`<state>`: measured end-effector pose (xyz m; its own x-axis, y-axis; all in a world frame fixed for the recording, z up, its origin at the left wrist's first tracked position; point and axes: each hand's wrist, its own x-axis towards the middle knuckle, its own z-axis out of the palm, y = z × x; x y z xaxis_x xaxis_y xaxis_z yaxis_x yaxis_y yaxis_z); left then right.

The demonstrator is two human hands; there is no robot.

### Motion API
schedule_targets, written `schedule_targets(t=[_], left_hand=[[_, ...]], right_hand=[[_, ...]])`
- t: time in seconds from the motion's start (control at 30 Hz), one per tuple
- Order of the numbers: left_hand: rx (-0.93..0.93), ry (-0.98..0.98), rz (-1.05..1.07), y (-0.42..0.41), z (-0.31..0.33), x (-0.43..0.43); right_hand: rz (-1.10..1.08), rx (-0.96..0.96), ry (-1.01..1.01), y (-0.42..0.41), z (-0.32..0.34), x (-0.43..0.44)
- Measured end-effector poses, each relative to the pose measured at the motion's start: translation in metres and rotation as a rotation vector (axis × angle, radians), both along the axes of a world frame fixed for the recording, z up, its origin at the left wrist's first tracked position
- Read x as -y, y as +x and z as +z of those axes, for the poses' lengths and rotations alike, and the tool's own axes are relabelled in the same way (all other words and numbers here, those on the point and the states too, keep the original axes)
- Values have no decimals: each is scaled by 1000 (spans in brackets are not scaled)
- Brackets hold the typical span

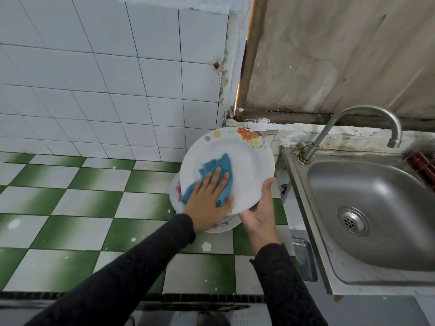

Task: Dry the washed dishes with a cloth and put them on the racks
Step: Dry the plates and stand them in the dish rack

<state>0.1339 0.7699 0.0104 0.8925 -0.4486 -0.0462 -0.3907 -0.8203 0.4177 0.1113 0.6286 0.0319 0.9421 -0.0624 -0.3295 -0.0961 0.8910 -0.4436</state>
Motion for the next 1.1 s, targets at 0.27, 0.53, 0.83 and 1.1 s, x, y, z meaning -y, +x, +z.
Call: schedule_targets(t=[0.27,0.53,0.83,1.1], left_hand=[[53,24,-16,60,32,8],[-37,29,-3,12,-10,-9],[82,-17,-88,44,36,27],[0,38,43,25,5,-3]], right_hand=[[71,17,42,1,1,-19],[-56,22,-38,-4,-2,11],[46,-11,-29,0,3,-11],[-34,4,1,2,2,12]])
